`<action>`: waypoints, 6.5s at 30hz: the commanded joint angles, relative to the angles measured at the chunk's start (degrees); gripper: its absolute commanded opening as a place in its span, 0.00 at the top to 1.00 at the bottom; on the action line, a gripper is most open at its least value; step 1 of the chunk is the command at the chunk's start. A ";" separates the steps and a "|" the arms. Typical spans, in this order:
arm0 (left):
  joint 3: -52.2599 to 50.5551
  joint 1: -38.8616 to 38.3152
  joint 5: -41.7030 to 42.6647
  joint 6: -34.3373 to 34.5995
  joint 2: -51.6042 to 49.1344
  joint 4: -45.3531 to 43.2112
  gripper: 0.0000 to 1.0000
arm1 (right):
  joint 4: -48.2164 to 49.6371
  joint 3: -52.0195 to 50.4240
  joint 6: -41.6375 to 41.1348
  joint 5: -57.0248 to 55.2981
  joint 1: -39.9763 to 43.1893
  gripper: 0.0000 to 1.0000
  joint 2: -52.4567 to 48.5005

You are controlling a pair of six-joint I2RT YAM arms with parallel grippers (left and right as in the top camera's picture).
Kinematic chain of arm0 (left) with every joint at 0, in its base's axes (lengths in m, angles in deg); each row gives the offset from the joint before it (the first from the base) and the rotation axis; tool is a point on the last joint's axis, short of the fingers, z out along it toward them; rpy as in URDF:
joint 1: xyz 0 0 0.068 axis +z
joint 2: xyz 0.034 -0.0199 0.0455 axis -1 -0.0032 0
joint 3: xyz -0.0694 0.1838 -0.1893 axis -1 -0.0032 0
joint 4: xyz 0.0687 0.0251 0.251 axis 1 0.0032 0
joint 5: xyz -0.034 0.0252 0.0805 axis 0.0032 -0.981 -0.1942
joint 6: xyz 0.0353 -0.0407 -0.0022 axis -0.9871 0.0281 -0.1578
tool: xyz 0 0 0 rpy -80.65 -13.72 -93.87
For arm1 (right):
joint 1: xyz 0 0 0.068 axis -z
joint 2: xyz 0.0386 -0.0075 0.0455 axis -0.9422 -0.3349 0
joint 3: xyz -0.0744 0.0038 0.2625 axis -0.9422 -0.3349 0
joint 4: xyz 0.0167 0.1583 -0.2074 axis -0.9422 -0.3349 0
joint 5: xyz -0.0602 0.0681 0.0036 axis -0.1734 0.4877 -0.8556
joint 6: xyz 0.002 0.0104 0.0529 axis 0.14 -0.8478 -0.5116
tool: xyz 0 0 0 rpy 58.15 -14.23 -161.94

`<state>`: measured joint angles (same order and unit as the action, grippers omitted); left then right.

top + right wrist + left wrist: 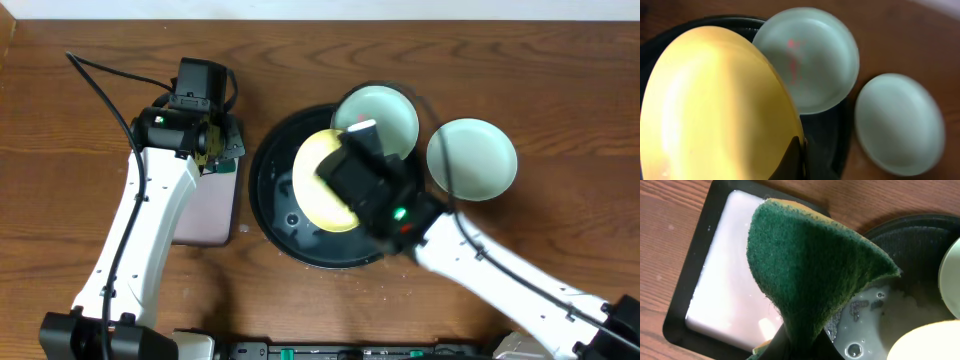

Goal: Clean dirty plates on tray and stack at the side
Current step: 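Lift the yellow plate with the right gripper and set it right of tray, then move the right gripper back and grip the pale green plate rim, then scrub the pale green plate with the sponge in the left gripper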

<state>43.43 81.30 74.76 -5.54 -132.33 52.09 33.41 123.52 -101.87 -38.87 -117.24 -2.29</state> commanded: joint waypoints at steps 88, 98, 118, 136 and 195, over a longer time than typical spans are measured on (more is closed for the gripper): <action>0.20 0.20 -0.46 1.64 -0.31 -0.31 0.93 | -7.48 35.21 28.41 44.13 35.91 0.70 -42.45; 0.20 0.20 -0.46 1.64 -0.31 -0.31 0.93 | -8.39 32.50 28.41 44.15 35.34 0.96 -42.47; 0.13 -0.07 4.07 1.66 -0.39 -1.68 0.92 | -18.71 30.64 7.69 44.15 25.22 0.99 -40.57; -1.68 -11.21 7.06 4.26 -13.68 -11.50 0.92 | -1.57 12.98 3.52 53.13 21.90 0.99 -40.57; 1.29 -20.72 25.88 -1.09 -29.22 -14.01 0.93 | -1.16 12.96 3.56 52.89 21.81 0.99 -40.57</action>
<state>44.26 60.89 97.76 -5.17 -160.81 40.27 33.28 139.12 -97.52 14.39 -93.61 -39.40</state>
